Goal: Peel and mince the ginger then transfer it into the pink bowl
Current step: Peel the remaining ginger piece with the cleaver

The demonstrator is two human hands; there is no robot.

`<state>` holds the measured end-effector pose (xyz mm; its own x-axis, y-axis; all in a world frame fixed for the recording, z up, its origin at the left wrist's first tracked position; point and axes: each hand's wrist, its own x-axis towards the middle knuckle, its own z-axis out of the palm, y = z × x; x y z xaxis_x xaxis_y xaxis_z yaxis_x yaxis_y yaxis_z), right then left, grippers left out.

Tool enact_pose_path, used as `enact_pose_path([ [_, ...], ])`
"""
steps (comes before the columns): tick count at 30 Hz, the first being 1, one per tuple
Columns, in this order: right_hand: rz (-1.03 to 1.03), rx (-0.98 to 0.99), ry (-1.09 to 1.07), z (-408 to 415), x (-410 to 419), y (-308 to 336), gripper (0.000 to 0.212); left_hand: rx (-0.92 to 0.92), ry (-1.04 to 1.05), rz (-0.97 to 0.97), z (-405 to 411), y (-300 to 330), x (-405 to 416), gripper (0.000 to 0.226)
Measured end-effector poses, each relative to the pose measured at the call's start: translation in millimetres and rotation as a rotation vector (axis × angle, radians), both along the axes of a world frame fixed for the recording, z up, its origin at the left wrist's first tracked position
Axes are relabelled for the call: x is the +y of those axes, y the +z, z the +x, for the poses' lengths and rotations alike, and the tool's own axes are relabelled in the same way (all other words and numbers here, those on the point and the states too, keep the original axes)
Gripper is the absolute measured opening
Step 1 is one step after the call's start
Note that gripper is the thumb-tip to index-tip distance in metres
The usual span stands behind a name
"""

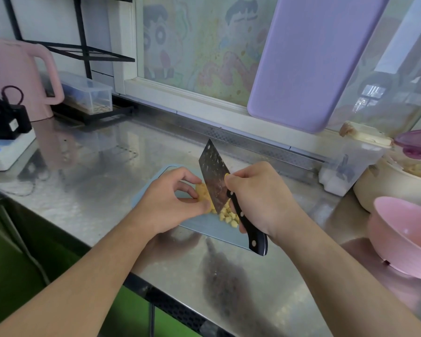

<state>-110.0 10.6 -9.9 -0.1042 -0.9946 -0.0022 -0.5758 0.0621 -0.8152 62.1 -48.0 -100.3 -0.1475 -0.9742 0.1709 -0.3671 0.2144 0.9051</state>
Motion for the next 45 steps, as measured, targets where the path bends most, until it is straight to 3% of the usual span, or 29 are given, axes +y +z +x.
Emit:
enact_pose_path([
  [6,0.0,0.014,-0.002,2.8,3.4,1.9,0.043,0.01,0.021,-0.026,-1.3,-1.9,-1.4,0.025],
  [12,-0.013,0.053,-0.001,4.7,8.0,-0.4,0.034,0.007,0.022,-0.039,-1.9,-3.6,-1.9,0.026],
  [26,-0.036,0.131,-0.027,3.0,32.9,-14.2,0.041,-0.001,0.028,-0.057,-2.2,-7.2,-6.1,0.025],
  [33,-0.032,0.221,0.03,13.8,16.0,-7.7,0.029,0.04,-0.004,-0.08,-1.6,-7.2,-7.2,0.028],
  [45,0.027,0.182,-0.008,18.3,-25.1,-34.7,0.023,0.035,-0.022,-0.074,-0.8,-8.0,-6.5,0.028],
])
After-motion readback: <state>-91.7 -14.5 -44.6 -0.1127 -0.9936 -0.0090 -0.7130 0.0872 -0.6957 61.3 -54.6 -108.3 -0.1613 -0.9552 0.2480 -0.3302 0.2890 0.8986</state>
